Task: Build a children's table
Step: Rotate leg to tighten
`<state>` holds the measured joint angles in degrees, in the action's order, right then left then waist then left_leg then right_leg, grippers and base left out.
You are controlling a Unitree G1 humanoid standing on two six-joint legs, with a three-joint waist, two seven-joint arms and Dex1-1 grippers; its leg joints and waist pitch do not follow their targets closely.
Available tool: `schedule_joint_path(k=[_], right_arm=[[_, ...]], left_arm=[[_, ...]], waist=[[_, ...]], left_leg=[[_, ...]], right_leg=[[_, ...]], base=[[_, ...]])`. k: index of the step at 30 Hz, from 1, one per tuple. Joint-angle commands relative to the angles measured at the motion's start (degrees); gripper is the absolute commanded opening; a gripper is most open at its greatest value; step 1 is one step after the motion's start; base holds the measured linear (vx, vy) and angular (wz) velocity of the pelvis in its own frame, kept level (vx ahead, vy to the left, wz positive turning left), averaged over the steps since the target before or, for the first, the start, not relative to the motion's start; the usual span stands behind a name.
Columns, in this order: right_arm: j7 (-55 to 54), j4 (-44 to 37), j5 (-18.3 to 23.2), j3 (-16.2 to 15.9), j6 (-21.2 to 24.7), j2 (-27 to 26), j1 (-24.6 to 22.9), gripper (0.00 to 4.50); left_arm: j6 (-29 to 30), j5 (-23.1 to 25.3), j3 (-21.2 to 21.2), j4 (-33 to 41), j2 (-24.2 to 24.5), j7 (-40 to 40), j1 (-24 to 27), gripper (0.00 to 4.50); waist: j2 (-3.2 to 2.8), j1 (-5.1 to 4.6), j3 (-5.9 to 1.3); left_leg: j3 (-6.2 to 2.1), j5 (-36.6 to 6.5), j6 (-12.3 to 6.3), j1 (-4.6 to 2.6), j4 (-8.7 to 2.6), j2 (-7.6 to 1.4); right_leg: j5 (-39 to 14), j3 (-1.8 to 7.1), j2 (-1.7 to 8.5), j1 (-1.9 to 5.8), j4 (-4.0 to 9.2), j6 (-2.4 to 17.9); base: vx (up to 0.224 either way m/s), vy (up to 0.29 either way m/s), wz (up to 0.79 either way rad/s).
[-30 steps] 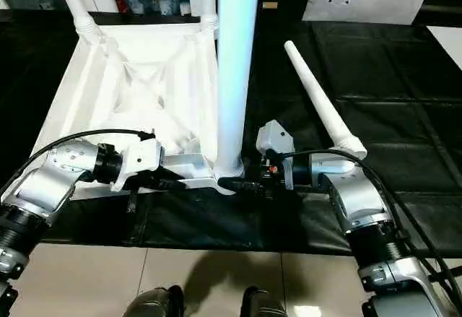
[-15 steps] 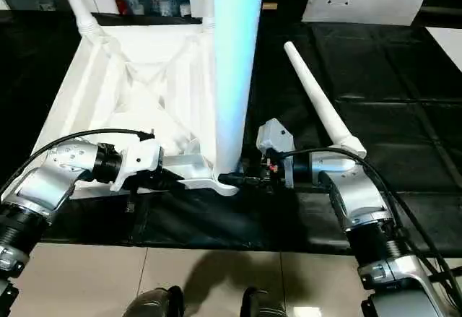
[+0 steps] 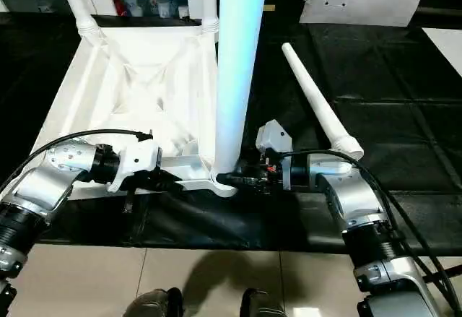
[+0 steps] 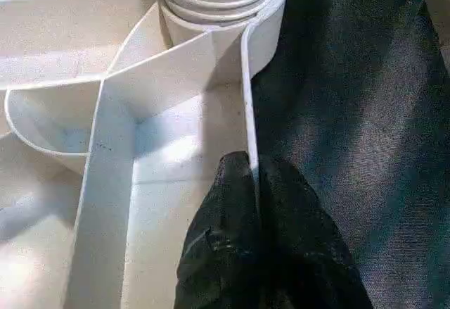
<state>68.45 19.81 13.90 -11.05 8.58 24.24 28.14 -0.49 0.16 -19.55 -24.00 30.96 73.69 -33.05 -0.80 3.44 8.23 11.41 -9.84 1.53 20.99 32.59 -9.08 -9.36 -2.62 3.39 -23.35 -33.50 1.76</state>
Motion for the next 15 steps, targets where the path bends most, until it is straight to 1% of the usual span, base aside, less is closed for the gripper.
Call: schedule_joint_path(k=[1,2,3,5,6,7,8,9,10,11,13,14,15], right_arm=[[-1.67,3.54,-2.88,-2.79,3.70,-0.28,-2.76,2.43],[-2.05,3.55,-2.96,-2.85,3.82,-0.48,-2.81,2.43],[-2.38,3.62,-3.18,-2.97,3.80,-0.58,-2.83,2.43],[-2.98,3.74,-3.56,-3.19,4.09,-0.74,-2.84,2.42],[-3.37,3.68,-3.40,-3.14,5.13,-0.93,-2.88,2.41],[-3.95,3.58,-2.98,-2.98,7.12,-1.22,-2.88,2.41],[-4.11,3.56,-2.86,-2.93,7.72,-1.31,-2.88,2.41],[-4.41,3.51,-2.16,-2.64,9.96,-1.67,-2.85,2.41],[-4.41,3.49,-2.13,-2.63,10.03,-1.68,-2.85,2.41],[-4.35,3.22,-1.68,-2.47,11.00,-1.85,-2.91,2.41],[-4.35,2.87,-1.28,-2.32,11.90,-1.96,-2.95,2.41],[-4.52,2.20,-0.68,-2.06,13.54,-2.10,-2.84,2.41],[-4.64,1.63,-0.11,-1.85,15.06,-2.19,-2.72,2.41]], left_arm=[[0.22,0.84,-3.39,1.06,0.29,4.46,1.57,0.00],[0.44,0.66,-3.37,1.32,0.34,4.65,1.64,0.00],[0.56,0.59,-3.37,1.43,0.38,4.74,1.67,0.00],[0.77,0.51,-3.38,1.52,0.41,4.87,1.69,0.00],[1.21,0.25,-3.33,1.68,0.38,5.06,1.75,0.00],[1.71,-0.11,-3.27,2.01,0.34,5.27,1.86,0.00],[1.80,-0.19,-3.26,2.12,0.34,5.30,1.90,0.00],[2.38,-0.67,-3.14,2.64,0.21,5.36,2.03,0.00],[2.40,-0.68,-3.14,2.66,0.21,5.36,2.04,0.00],[2.65,-0.84,-3.15,2.94,0.21,5.33,2.08,0.00],[2.89,-0.95,-3.16,3.20,0.22,5.29,2.13,0.00],[3.27,-1.12,-3.05,3.59,0.19,5.27,2.21,0.00],[3.55,-1.23,-2.95,3.86,0.17,5.26,2.27,0.00]], waist=[[-0.43,-0.01,-3.43],[-0.78,0.04,-3.34],[-0.67,-0.03,-3.33],[-0.68,-0.13,-3.18],[-0.66,-0.18,-3.09],[-0.61,-0.21,-3.03],[-0.54,-0.22,-2.95],[-0.37,-0.31,-2.73],[-0.45,-0.31,-2.74],[-0.40,-0.33,-2.82],[-0.49,-0.30,-2.91],[-0.25,-0.38,-2.90],[-0.39,-0.35,-2.97]], left_leg=[[-2.04,-15.25,-2.42,-1.04,-3.98,-4.35],[-2.09,-15.60,-2.21,-1.08,-4.04,-4.36],[-2.05,-15.91,-2.11,-1.11,-4.09,-4.37],[-2.16,-17.13,-1.66,-1.16,-4.25,-4.35],[-2.18,-17.63,-1.47,-1.27,-4.32,-4.40],[-2.17,-17.96,-1.40,-1.29,-4.35,-4.40],[-2.22,-18.32,-1.31,-1.29,-4.41,-4.40],[-2.27,-19.17,-1.11,-1.40,-4.54,-4.41],[-2.32,-19.47,-0.97,-1.55,-4.56,-4.44],[-2.35,-19.40,-0.78,-1.62,-4.61,-4.51],[-2.30,-18.77,-0.71,-1.57,-4.69,-4.57],[-2.17,-18.23,-0.92,-1.58,-4.75,-4.53],[-2.16,-17.62,-1.04,-1.49,-4.76,-4.58]], right_leg=[[-19.58,3.09,5.24,2.25,4.18,13.47],[-19.83,3.10,5.29,2.15,4.21,13.45],[-19.97,3.10,5.26,2.11,4.31,13.41],[-21.18,3.11,5.25,2.11,4.41,13.17],[-21.96,3.14,5.25,2.03,4.47,13.04],[-22.56,3.17,5.28,2.00,4.58,12.92],[-23.70,3.21,5.38,2.03,4.66,12.70],[-25.73,3.22,5.39,1.92,4.85,12.13],[-26.34,3.25,5.42,1.87,4.89,12.02],[-26.35,3.32,5.48,1.86,4.90,12.02],[-24.97,3.34,5.46,1.88,4.83,12.11],[-23.84,3.34,5.28,1.92,4.83,12.29],[-22.97,3.35,5.37,1.95,4.69,12.55]], base=[[0.000,0.000,0.00],[0.000,0.000,0.00],[0.000,0.000,0.00],[0.000,0.000,0.00],[0.000,0.000,0.00],[0.000,0.000,0.00],[0.000,0.000,0.00],[0.000,0.000,0.00],[0.000,0.000,0.00],[0.000,0.000,0.00],[0.000,0.000,0.00],[0.000,0.000,0.00],[0.000,0.000,0.00]])
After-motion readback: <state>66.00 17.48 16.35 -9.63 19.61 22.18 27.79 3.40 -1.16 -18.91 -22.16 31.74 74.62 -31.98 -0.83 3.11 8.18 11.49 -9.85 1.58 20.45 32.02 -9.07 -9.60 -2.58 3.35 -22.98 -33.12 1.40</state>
